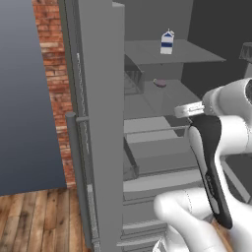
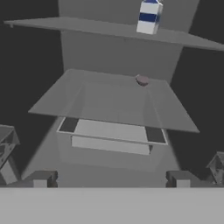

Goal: Take out the milk from the fridge and place it on the tray on the counter. Then take the sugar cube near the tray and place it in the tray.

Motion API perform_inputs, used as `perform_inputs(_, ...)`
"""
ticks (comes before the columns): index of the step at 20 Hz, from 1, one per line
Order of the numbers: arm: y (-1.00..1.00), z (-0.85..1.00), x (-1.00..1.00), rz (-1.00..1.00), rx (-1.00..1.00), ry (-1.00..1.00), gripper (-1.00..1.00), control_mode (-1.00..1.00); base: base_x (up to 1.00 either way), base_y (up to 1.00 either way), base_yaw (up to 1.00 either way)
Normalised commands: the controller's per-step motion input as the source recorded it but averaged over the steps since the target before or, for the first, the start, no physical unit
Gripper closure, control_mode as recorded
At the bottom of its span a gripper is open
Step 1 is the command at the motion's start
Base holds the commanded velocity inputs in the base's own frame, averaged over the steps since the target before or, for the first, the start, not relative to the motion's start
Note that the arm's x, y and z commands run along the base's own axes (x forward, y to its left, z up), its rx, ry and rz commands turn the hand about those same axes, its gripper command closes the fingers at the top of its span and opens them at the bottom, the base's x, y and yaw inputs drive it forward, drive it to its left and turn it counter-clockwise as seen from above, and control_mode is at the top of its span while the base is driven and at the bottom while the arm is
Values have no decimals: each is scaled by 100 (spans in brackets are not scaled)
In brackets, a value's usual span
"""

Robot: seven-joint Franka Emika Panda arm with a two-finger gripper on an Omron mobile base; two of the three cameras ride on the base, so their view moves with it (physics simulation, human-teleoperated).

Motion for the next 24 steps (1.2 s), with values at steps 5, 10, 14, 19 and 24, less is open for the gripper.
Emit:
perform_inputs(5, -24, 74, 5, 0, 0, -3, -100, -100, 0, 0, 0)
perform_inputs(10, -12, 78, 9, -3, 0, -1, -100, -100, 0, 0, 0)
perform_inputs(14, -1, 67, 0, -7, 0, -5, -100, -100, 0, 0, 0)
perform_inputs(19, 0, 38, 3, -27, 11, 0, -100, -100, 0, 0, 0)
perform_inputs(24, 0, 7, 16, -19, 14, 13, -100, -100, 0, 0, 0)
